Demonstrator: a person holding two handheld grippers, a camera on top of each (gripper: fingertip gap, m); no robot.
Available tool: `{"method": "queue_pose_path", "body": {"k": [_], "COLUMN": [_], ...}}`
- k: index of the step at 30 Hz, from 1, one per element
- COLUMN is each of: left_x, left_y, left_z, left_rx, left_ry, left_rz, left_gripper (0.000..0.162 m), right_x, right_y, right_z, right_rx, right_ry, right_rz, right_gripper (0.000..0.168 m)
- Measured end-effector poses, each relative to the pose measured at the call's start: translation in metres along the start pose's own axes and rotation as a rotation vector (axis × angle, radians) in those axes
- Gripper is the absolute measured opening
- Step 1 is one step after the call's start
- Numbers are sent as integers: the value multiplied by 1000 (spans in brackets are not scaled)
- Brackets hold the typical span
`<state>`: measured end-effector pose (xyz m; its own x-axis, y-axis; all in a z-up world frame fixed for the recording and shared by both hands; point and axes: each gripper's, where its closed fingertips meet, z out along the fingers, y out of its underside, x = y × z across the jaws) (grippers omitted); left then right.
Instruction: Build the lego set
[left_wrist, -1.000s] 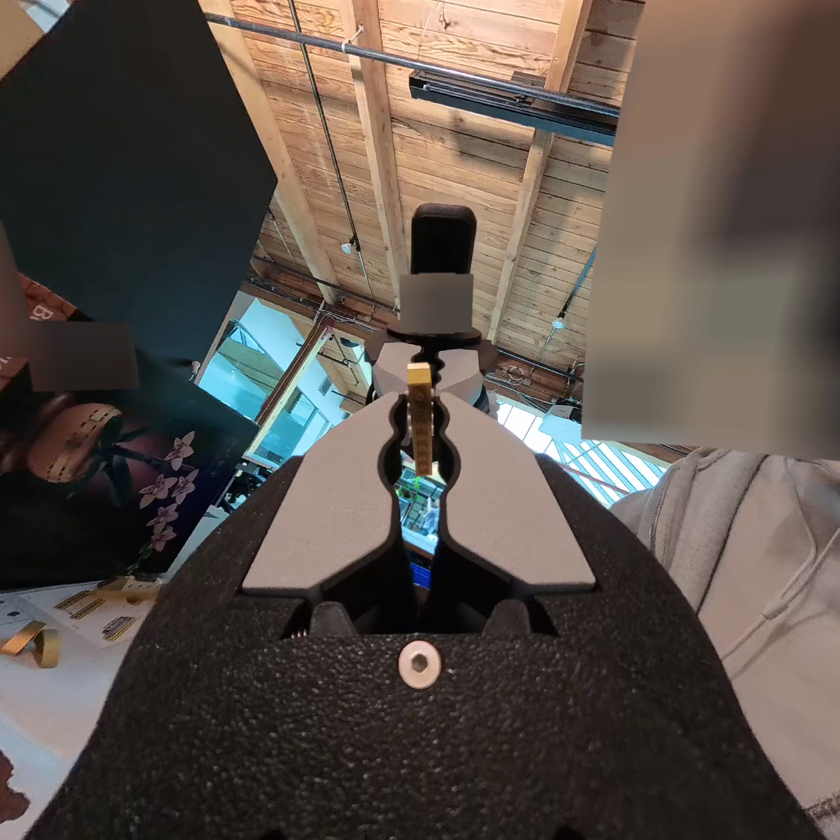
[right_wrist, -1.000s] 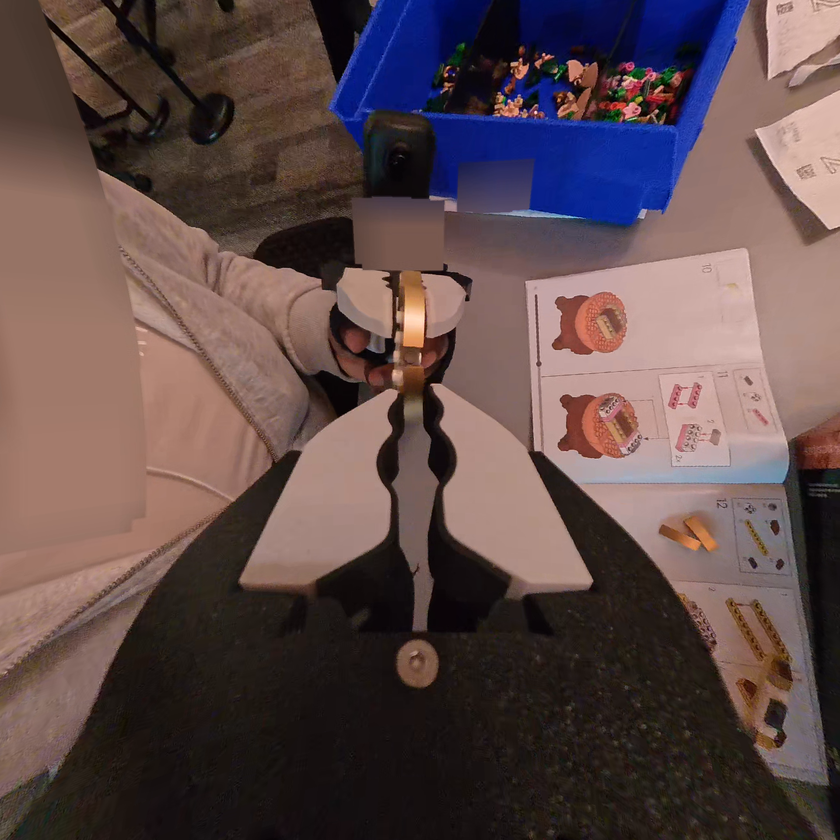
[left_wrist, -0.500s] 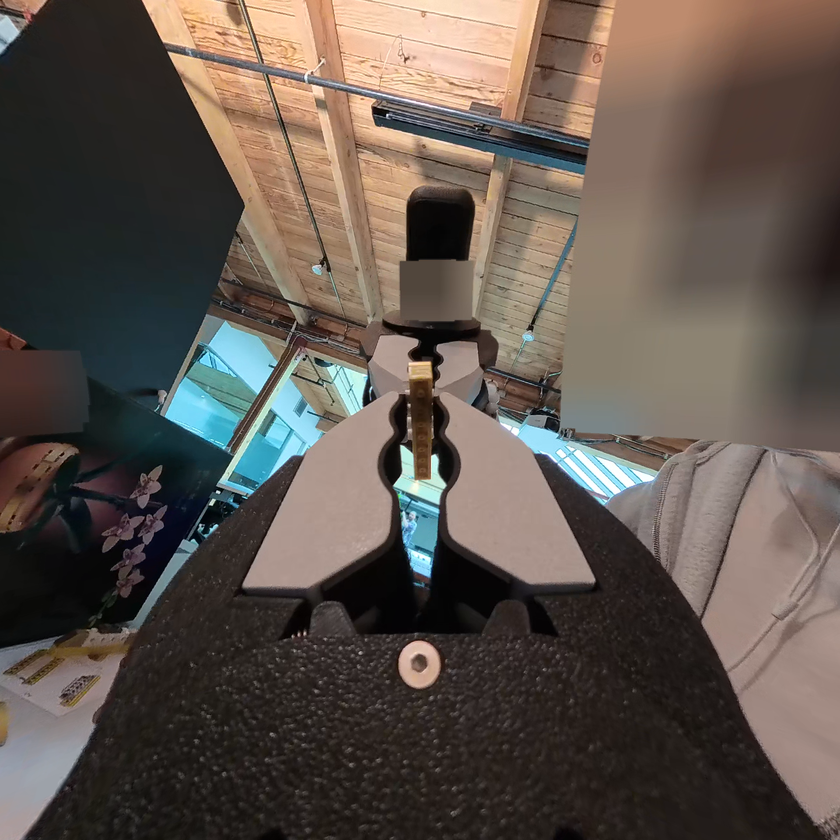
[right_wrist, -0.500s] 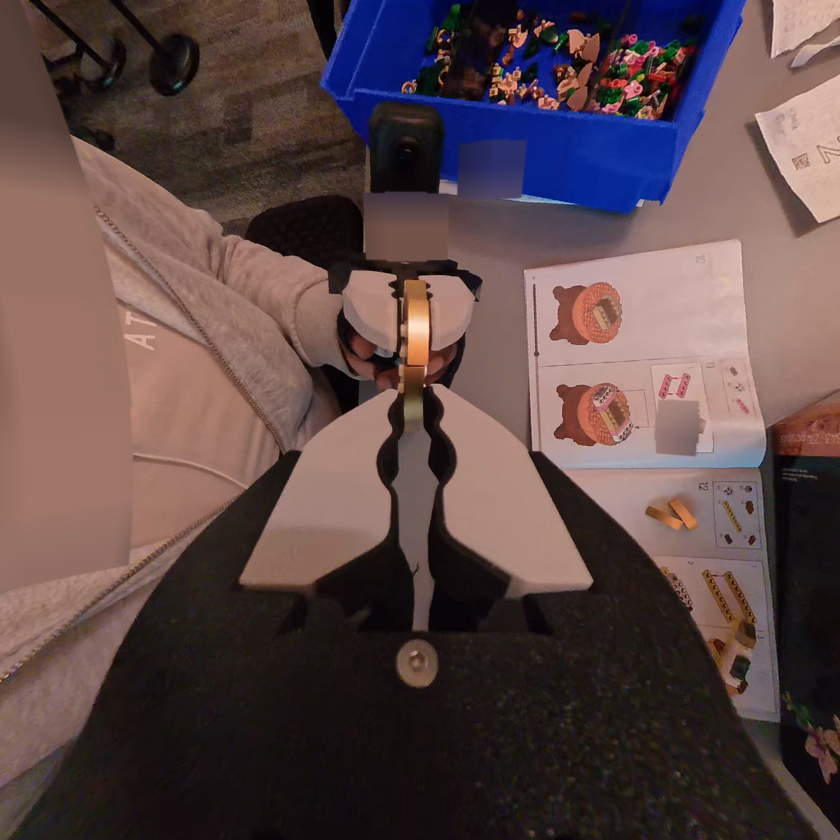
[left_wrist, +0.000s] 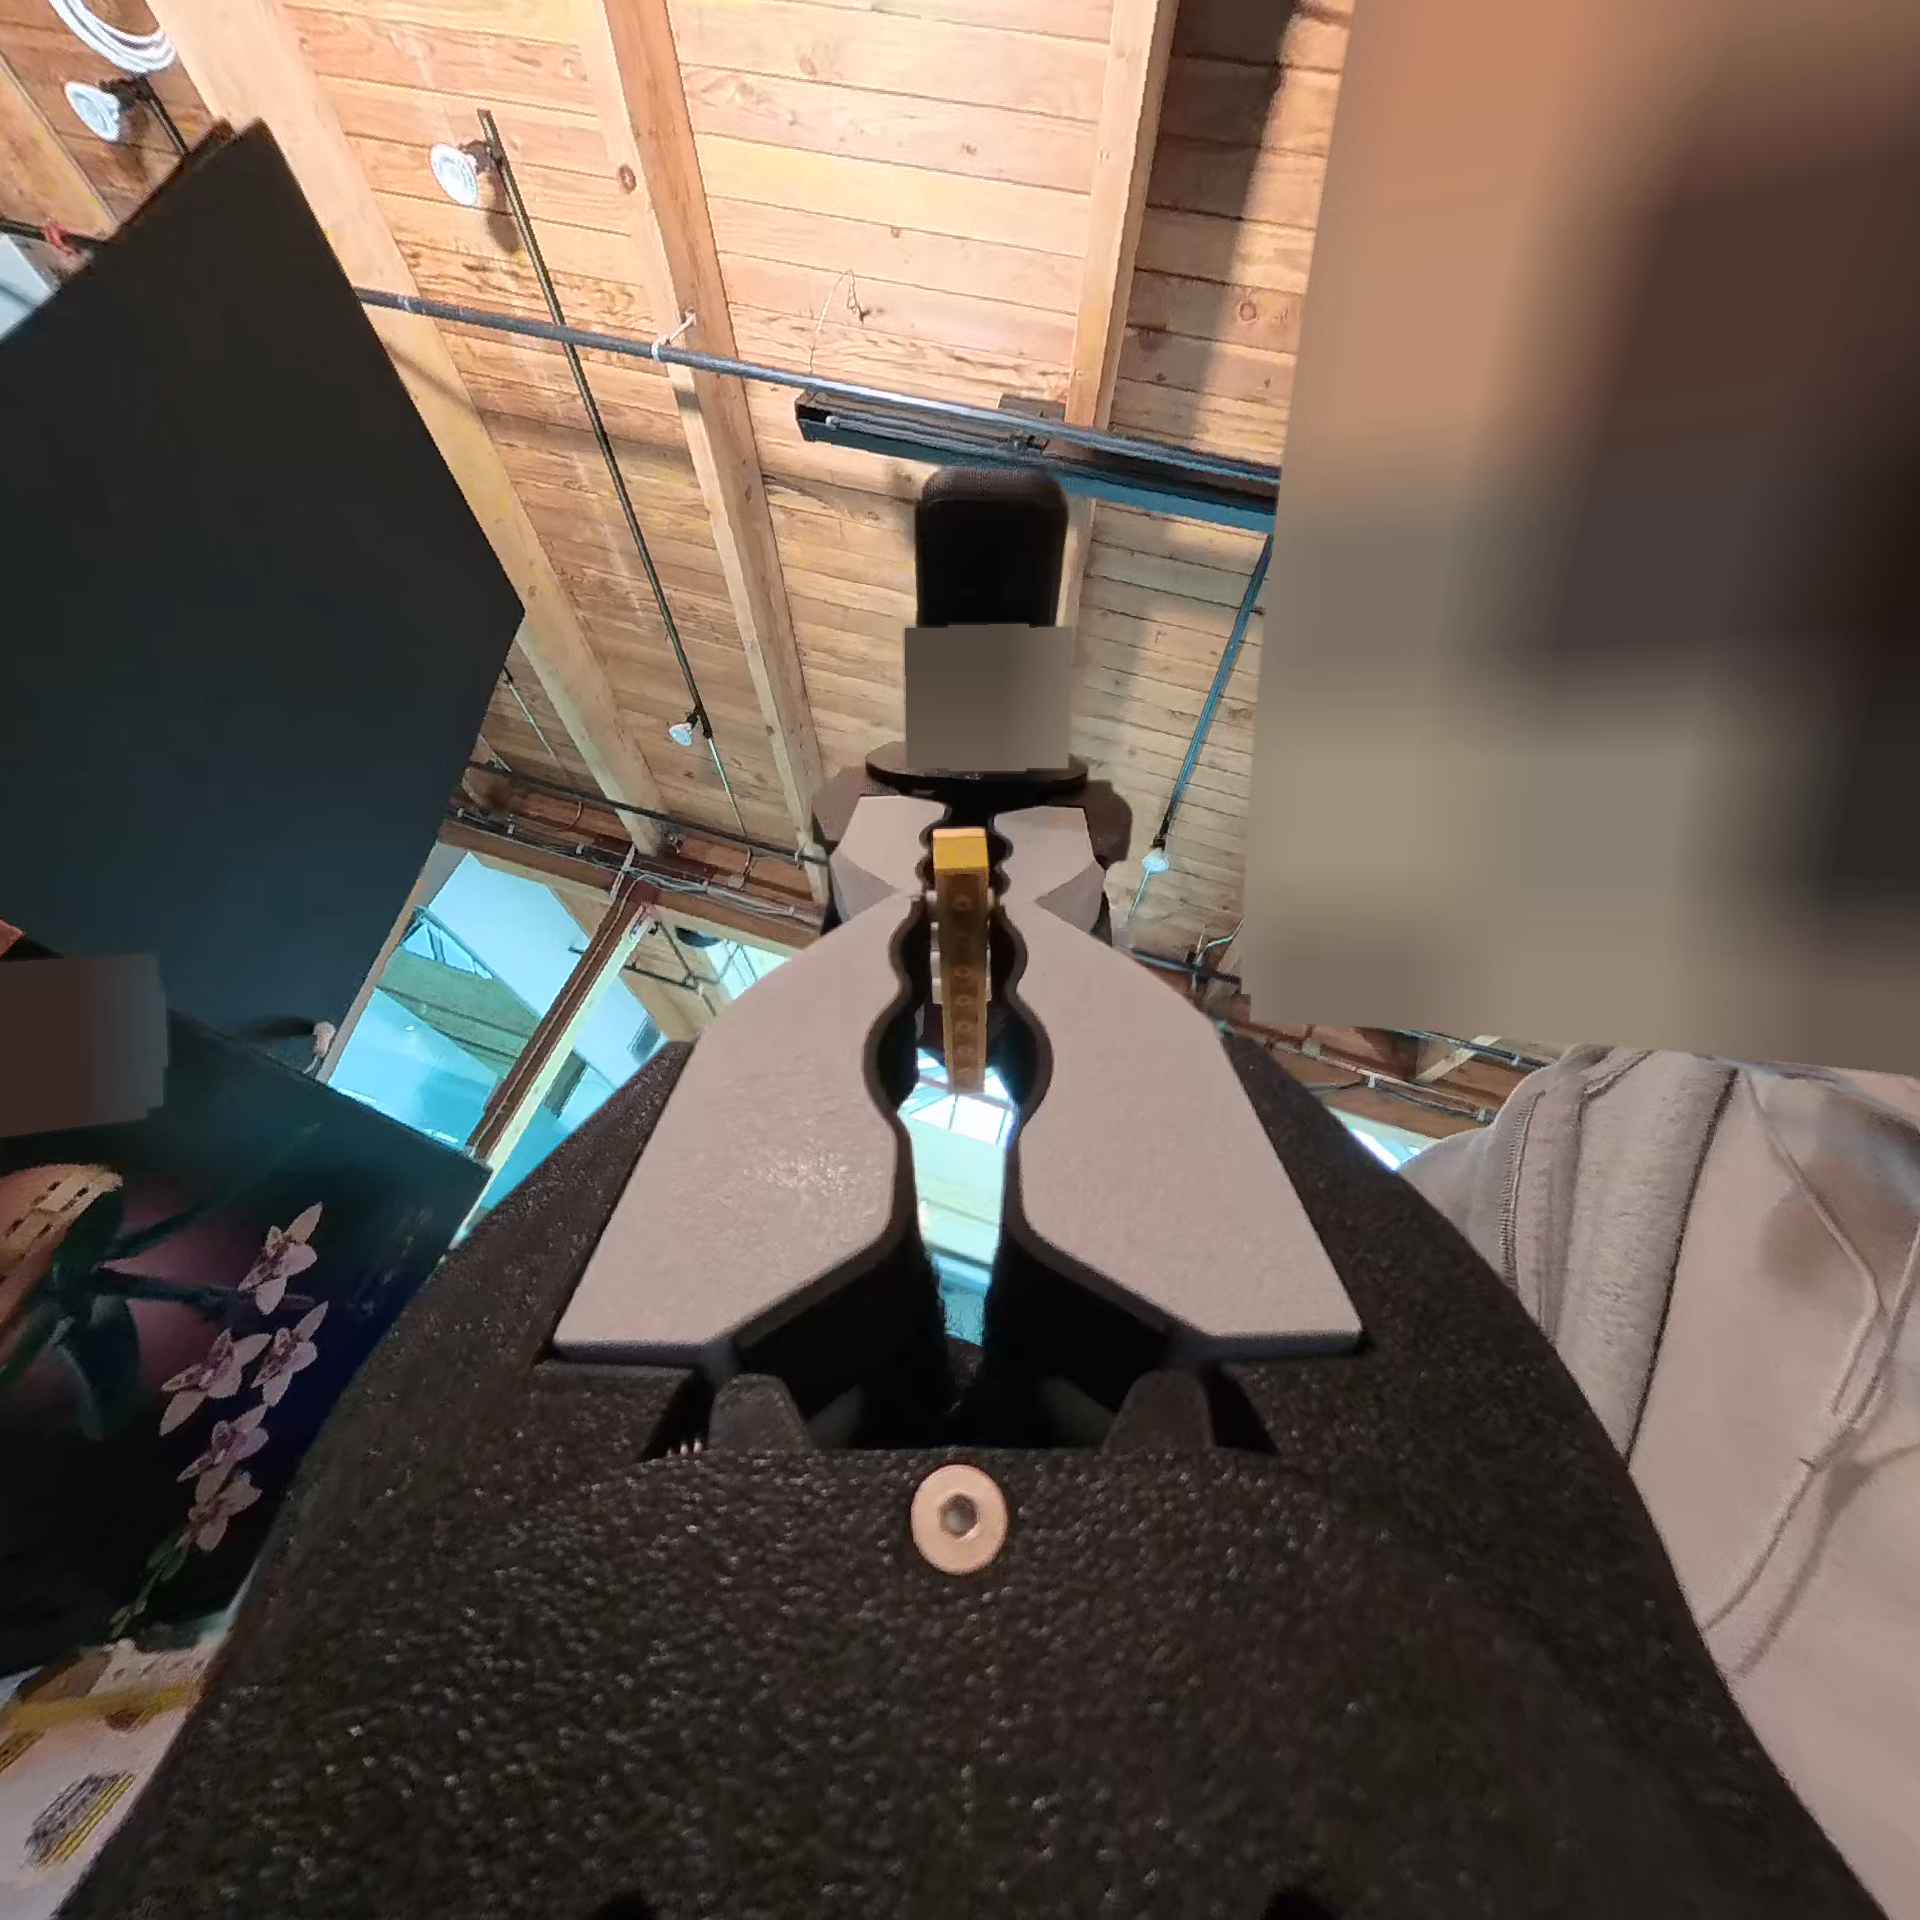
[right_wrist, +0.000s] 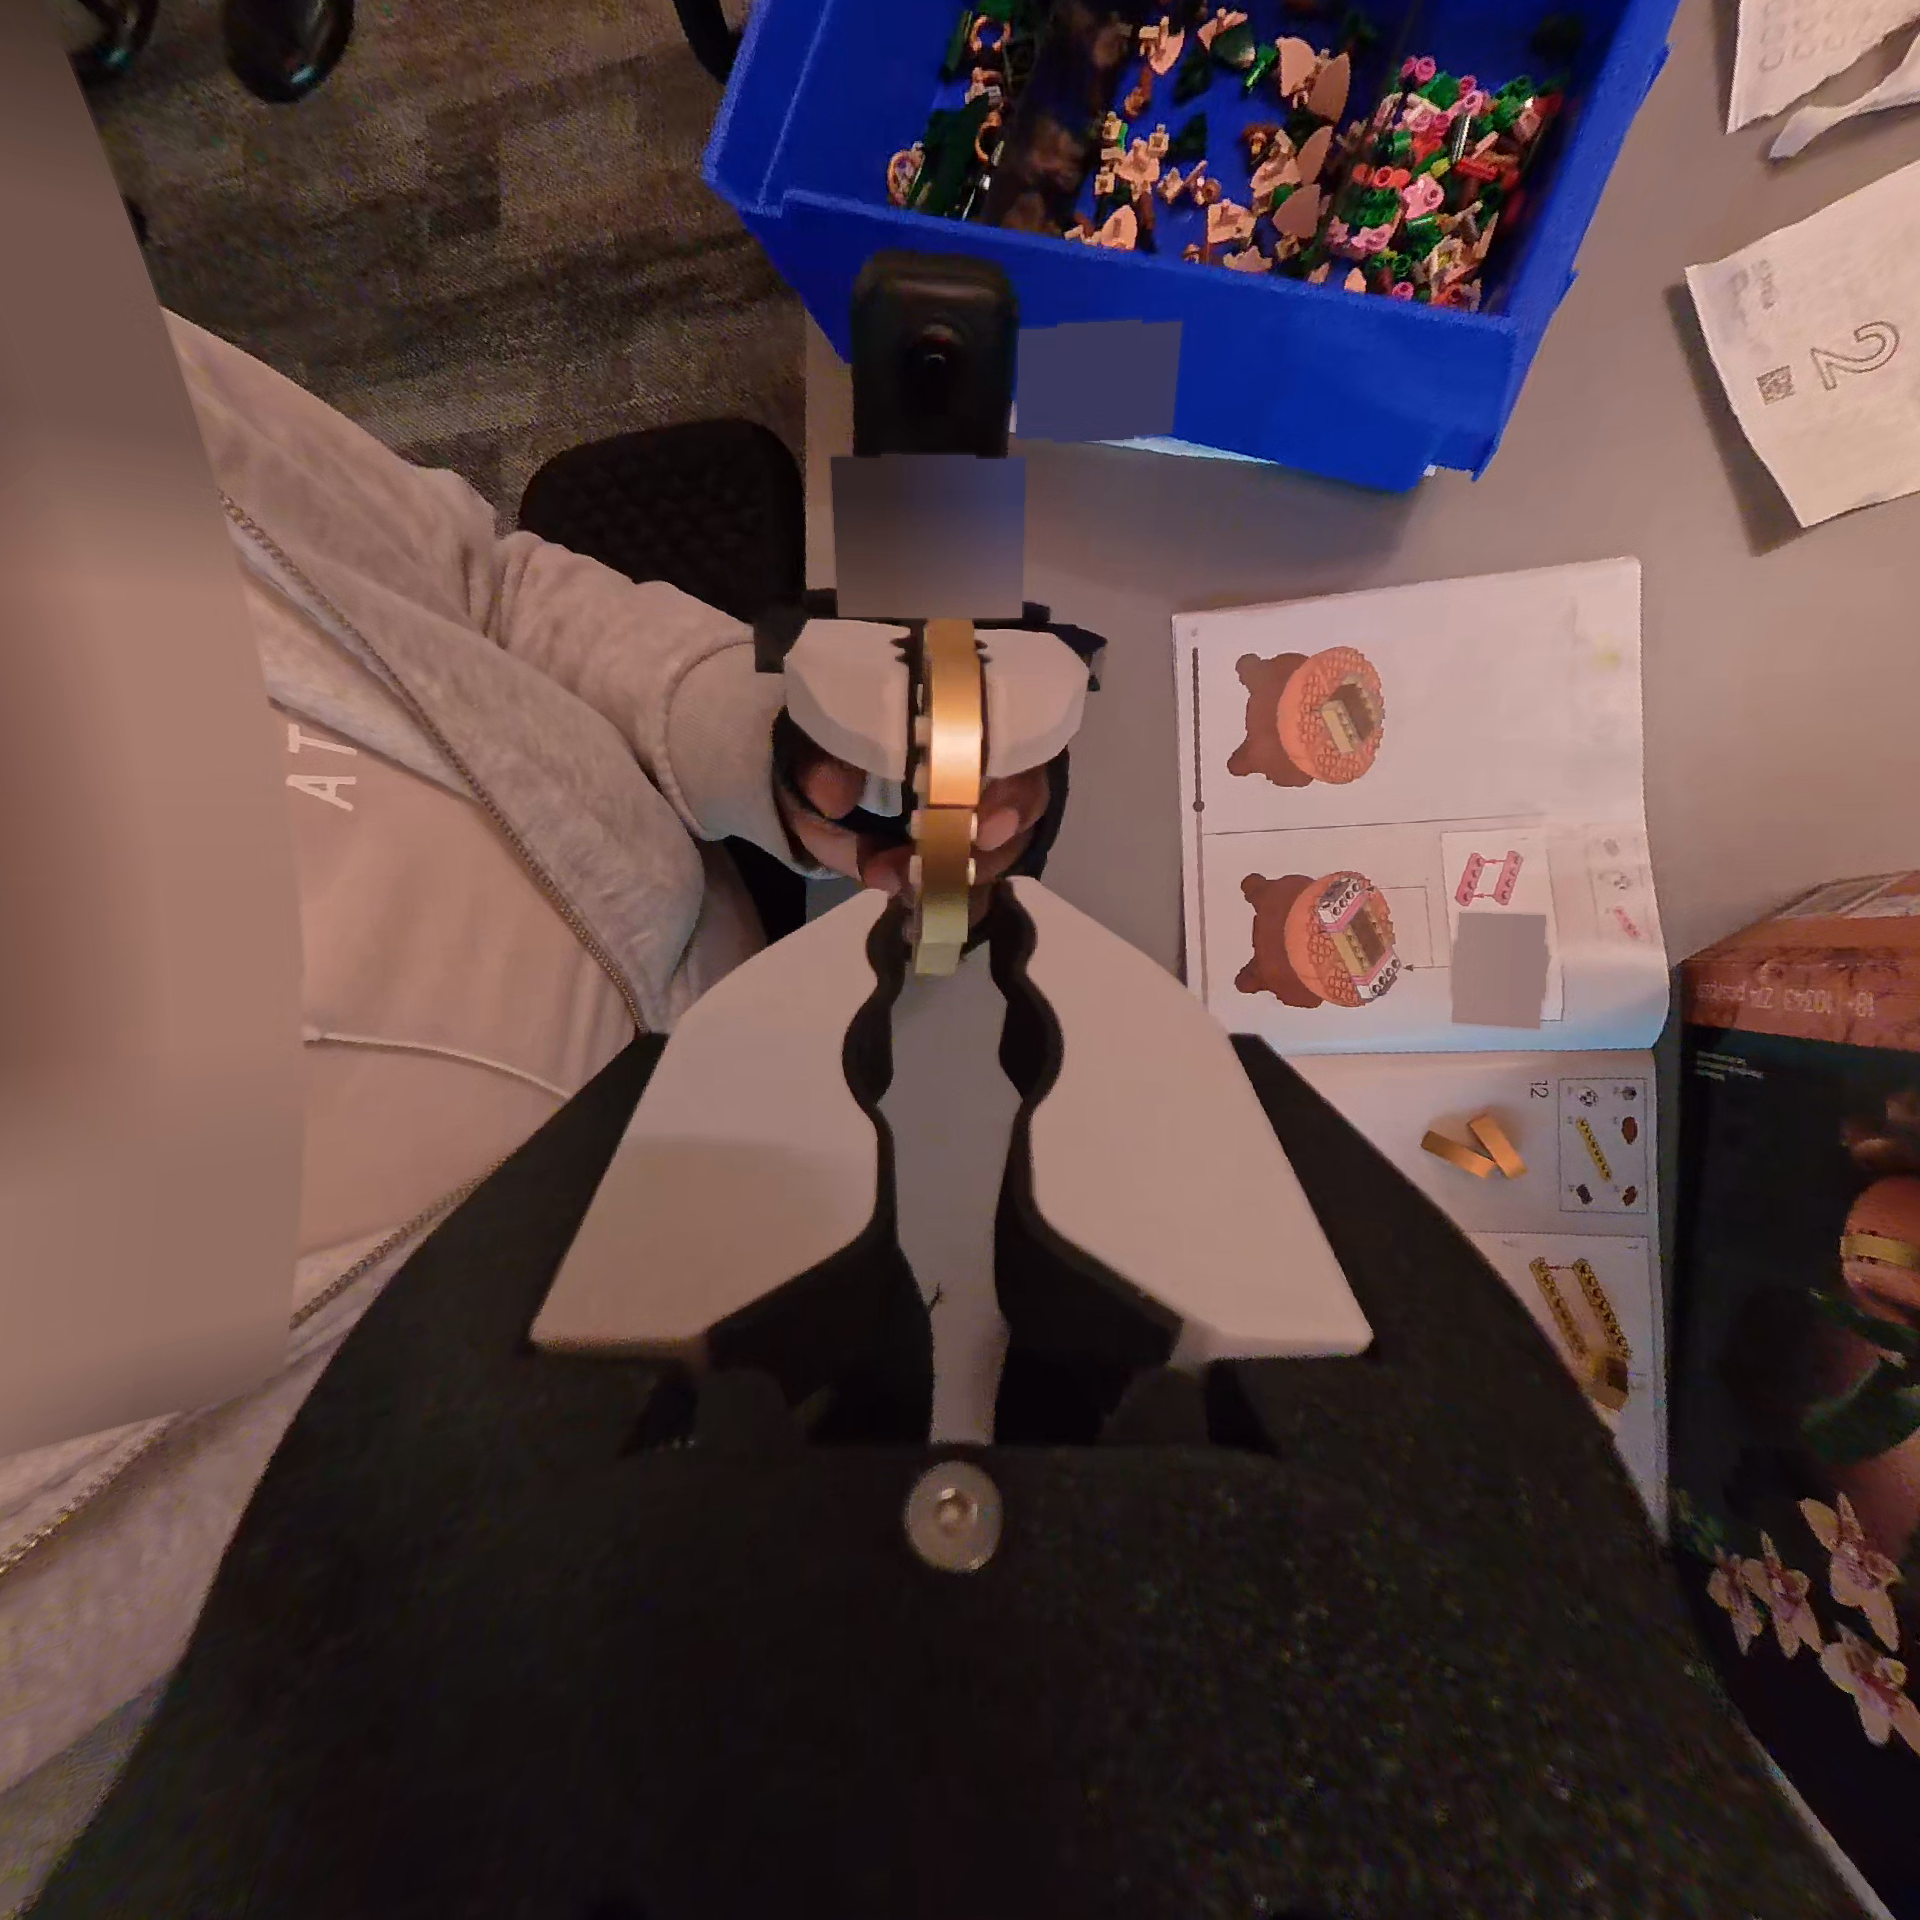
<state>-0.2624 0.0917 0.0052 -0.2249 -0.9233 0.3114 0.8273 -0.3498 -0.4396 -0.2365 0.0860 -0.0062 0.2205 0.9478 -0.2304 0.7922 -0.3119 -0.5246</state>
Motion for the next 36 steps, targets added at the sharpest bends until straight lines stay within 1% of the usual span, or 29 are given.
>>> {"method": "queue_pose_path", "body": {"k": [2,5,6,7,8,9,10,12,13,14,15,16,17,18,19,22,24,27,29,31,33,36], "left_x": [0,-1,-1,-2,-2,-2,-2,-2,-2,-1,-1,0,1,3,5,10,11,11,12,12,13,14], "left_y": [-3,-7,-9,-12,-15,-17,-19,-24,-26,-29,-30,-30,-30,-29,-28,-22,-17,-12,-9,-5,-3,-2], "left_z": [2,6,8,10,13,17,20,28,31,35,40,45,50,54,59,68,71,74,76,77,78,79], "left_rx": [20,47,58,69,77,81,84,95,107,120,128,129,129,130,130,123,118,114,107,91,86,85], "left_ry": [9,19,21,22,24,25,26,26,28,33,37,39,43,50,55,61,63,61,68,66,72,86], "left_rz": [-7,-20,-28,-39,-52,-64,-74,-98,-116,-136,-154,-166,-174,-182,-191,-212,-225,-244,-249,-248,-253,-261], "left_gripper": [10,10,10,9,9,9,9,9,9,10,9,9,10,9,9,9,9,9,9,9,9,9], "right_x": [1,2,4,6,9,10,11,6,-2,-13,-24,-23,-17,-10,-6,-11,-10,-8,-5,-5,-6,-7], "right_y": [-2,-4,-6,-9,-11,-14,-18,-25,-29,-29,-26,-23,-20,-19,-20,-28,-32,-35,-35,-35,-34,-34], "right_z": [-2,-5,-5,-10,-16,-23,-32,-53,-66,-77,-78,-70,-57,-49,-46,-53,-60,-58,-59,-62,-63,-65], "right_rx": [-7,0,28,80,142,214,301,520,661,799,865,835,749,692,670,719,704,661,648,663,676,698], "right_ry": [18,56,89,149,229,320,436,689,832,960,1040,1086,1092,1105,1128,1150,1165,1176,1200,1217,1226,1220], "right_rz": [-10,-58,-98,-153,-227,-313,-395,-584,-689,-794,-897,-940,-961,-973,-1002,-1099,-1139,-1206,-1216,-1219,-1222,-1199], "right_gripper": [24,51,57,62,65,72,80,84,80,65,52,55,64,68,68,60,59,49,47,40,27,27]}}
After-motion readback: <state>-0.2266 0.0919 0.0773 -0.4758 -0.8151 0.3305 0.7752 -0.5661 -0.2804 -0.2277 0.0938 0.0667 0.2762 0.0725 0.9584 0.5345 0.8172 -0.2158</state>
